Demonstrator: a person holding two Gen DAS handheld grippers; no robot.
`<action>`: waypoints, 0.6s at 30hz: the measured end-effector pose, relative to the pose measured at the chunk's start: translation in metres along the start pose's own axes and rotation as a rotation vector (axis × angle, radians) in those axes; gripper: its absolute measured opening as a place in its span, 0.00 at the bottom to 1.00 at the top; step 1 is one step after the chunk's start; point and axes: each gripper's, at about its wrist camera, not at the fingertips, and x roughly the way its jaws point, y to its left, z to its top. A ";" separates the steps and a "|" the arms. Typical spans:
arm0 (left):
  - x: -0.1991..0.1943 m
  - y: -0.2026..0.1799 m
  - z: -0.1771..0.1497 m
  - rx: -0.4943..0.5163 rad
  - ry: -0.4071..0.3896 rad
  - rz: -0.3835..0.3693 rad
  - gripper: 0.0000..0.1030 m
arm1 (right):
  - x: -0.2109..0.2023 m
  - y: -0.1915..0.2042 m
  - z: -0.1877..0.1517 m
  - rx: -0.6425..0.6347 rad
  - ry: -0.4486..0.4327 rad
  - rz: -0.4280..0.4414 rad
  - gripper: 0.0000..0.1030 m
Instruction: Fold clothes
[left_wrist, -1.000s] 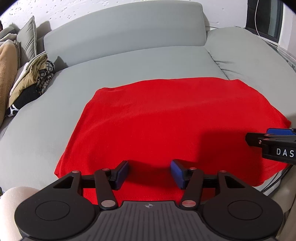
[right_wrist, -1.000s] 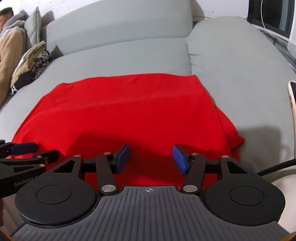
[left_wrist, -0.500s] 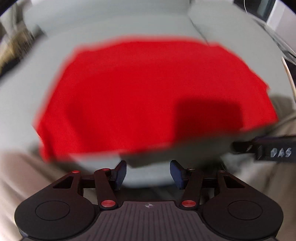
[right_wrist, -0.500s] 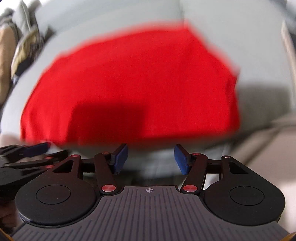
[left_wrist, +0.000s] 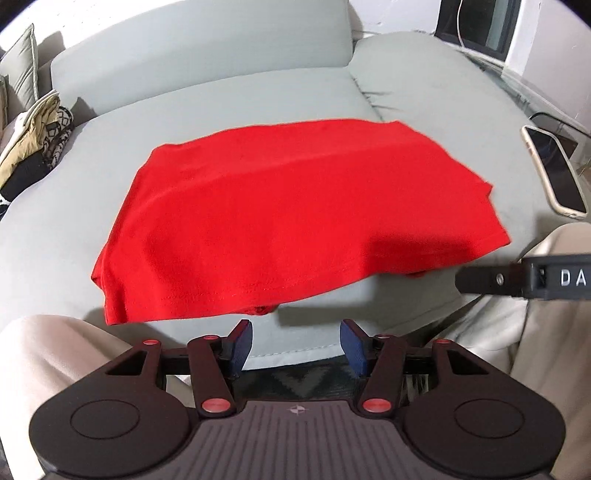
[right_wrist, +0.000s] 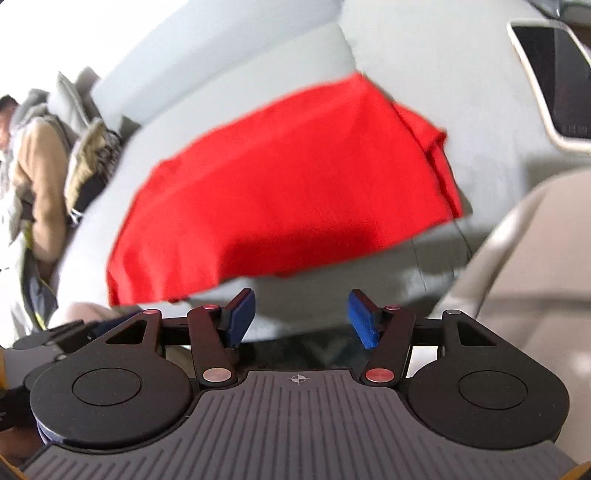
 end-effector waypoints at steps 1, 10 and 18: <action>0.000 0.001 -0.001 -0.001 -0.006 0.003 0.52 | -0.002 0.002 0.001 -0.003 -0.019 0.001 0.61; 0.014 0.007 0.002 -0.059 0.033 0.023 0.54 | 0.005 -0.023 0.004 0.089 -0.024 -0.035 0.61; 0.018 0.010 0.002 -0.062 0.042 0.025 0.56 | 0.012 -0.028 0.003 0.102 -0.029 -0.048 0.70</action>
